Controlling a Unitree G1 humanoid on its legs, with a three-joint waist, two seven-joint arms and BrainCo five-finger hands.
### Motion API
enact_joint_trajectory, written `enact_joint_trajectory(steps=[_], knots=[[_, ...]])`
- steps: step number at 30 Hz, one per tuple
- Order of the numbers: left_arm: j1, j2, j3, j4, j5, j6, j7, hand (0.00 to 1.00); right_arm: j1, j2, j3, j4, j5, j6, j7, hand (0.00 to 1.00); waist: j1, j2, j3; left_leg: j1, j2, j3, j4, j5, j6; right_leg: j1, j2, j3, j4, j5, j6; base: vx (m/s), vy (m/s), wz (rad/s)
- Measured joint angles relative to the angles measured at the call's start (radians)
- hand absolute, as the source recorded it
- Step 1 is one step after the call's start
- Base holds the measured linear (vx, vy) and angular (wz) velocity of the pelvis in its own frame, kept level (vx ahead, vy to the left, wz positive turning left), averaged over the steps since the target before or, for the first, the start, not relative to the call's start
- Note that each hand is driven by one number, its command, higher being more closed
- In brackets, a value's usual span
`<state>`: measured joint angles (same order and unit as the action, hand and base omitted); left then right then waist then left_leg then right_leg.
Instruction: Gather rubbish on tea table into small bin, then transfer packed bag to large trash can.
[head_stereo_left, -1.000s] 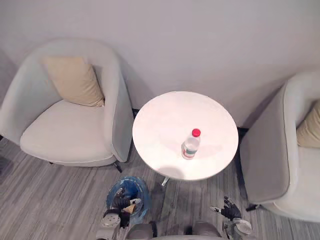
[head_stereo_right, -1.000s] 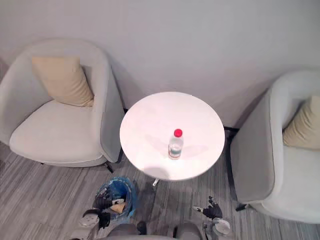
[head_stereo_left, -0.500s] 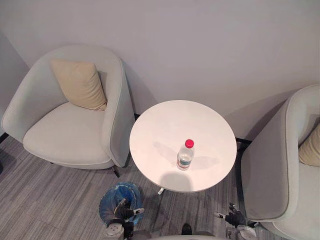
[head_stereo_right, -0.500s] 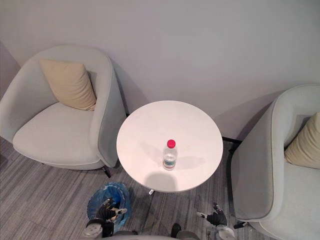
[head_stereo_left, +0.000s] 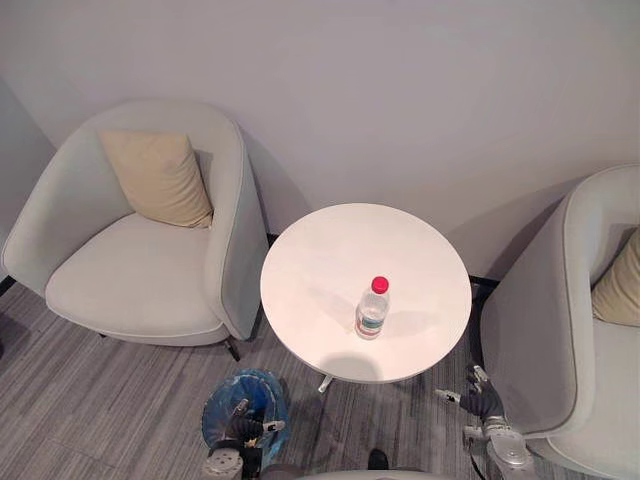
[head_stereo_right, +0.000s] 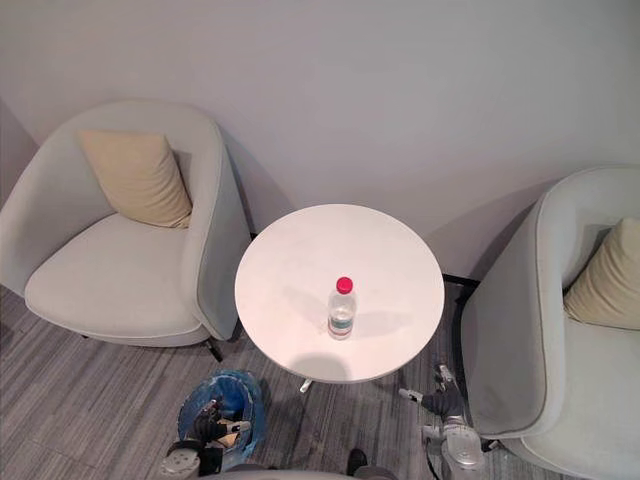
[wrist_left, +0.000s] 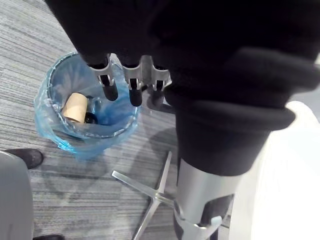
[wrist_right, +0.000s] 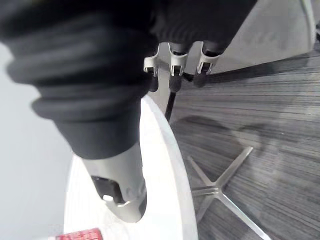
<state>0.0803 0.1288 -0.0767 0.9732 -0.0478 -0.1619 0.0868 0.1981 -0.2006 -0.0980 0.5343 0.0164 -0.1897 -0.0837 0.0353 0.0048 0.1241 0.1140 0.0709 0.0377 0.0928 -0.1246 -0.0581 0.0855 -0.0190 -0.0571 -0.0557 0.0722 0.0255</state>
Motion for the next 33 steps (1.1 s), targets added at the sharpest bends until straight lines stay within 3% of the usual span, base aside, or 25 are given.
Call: enact_joint_trajectory(steps=[9,21,31,33], knots=[[0.029,0.005,-0.013,-0.021,0.002,0.0,-0.021,0.0,-0.002,-0.05,0.085,-0.141,-0.049,-0.032,0.016,0.0,-0.018,-0.008,-0.006,0.002,-0.003,-0.009,-0.018,0.007,0.002,0.005,0.0,-0.014,-0.024,0.01,0.0,-0.01,-0.001,0.02],[0.029,0.016,-0.032,-0.021,0.002,-0.001,-0.022,0.0,-0.064,-0.085,0.181,-0.162,-0.048,-0.04,0.039,0.0,-0.019,-0.01,-0.009,-0.039,-0.007,-0.047,-0.024,0.013,0.003,-0.012,-0.002,-0.051,-0.043,0.01,0.0,-0.02,-0.006,0.09],[0.029,0.014,-0.032,-0.023,0.001,-0.002,-0.022,0.0,-0.156,-0.08,0.236,-0.131,-0.044,-0.04,0.021,0.0,-0.008,-0.008,-0.008,-0.07,-0.017,-0.081,-0.023,0.025,0.011,-0.026,-0.01,-0.082,-0.043,0.01,0.0,-0.02,0.002,0.11],[0.029,0.013,-0.032,-0.031,0.0,-0.003,-0.022,0.0,-0.162,-0.078,0.236,-0.114,-0.044,-0.04,0.019,0.0,0.007,-0.005,-0.006,-0.084,-0.024,-0.093,-0.023,0.031,0.011,-0.033,-0.017,-0.096,-0.043,0.01,0.001,-0.05,0.015,0.17]])
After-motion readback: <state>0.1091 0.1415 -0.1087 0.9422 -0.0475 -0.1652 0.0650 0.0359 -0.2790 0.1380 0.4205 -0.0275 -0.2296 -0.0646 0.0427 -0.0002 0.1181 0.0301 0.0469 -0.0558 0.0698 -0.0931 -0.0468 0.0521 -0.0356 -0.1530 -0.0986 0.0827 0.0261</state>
